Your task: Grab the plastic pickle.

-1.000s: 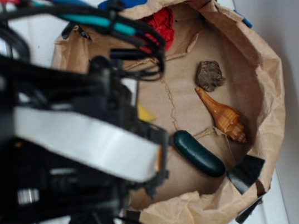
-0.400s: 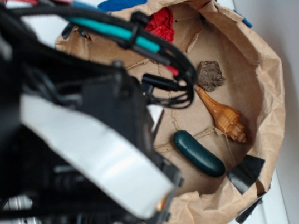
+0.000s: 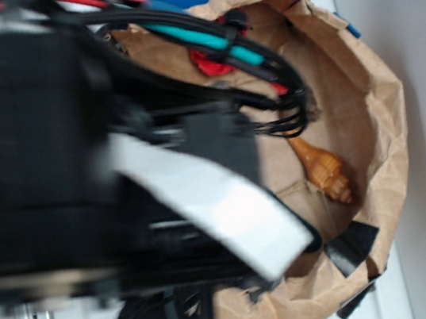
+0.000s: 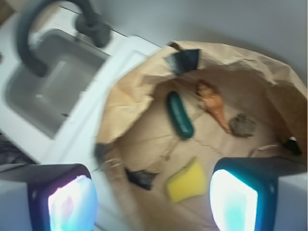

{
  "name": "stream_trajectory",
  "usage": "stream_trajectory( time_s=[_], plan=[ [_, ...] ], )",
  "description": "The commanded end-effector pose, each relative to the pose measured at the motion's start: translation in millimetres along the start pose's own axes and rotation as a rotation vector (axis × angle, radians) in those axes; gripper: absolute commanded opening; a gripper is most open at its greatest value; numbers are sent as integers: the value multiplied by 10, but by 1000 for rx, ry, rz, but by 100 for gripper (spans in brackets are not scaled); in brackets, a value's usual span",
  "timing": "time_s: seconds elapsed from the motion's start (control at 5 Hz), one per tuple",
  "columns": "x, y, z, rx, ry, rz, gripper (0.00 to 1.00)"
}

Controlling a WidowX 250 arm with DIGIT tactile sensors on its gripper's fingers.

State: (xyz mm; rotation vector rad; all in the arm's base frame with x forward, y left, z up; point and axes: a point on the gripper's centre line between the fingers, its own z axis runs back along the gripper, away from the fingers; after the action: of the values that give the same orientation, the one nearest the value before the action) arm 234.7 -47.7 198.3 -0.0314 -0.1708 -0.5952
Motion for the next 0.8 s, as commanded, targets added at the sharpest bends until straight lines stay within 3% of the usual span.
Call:
stream_trajectory(
  time_s=[0.0,0.2,0.4,0.6],
  plan=[
    [93,199,-264,32,-38,-46,100],
    [61,365,-537,107,-64,-64,100],
    [-42,522,-693,77,-20,-50,100],
    [-64,524,-841,30,-12,-77,100]
  ],
)
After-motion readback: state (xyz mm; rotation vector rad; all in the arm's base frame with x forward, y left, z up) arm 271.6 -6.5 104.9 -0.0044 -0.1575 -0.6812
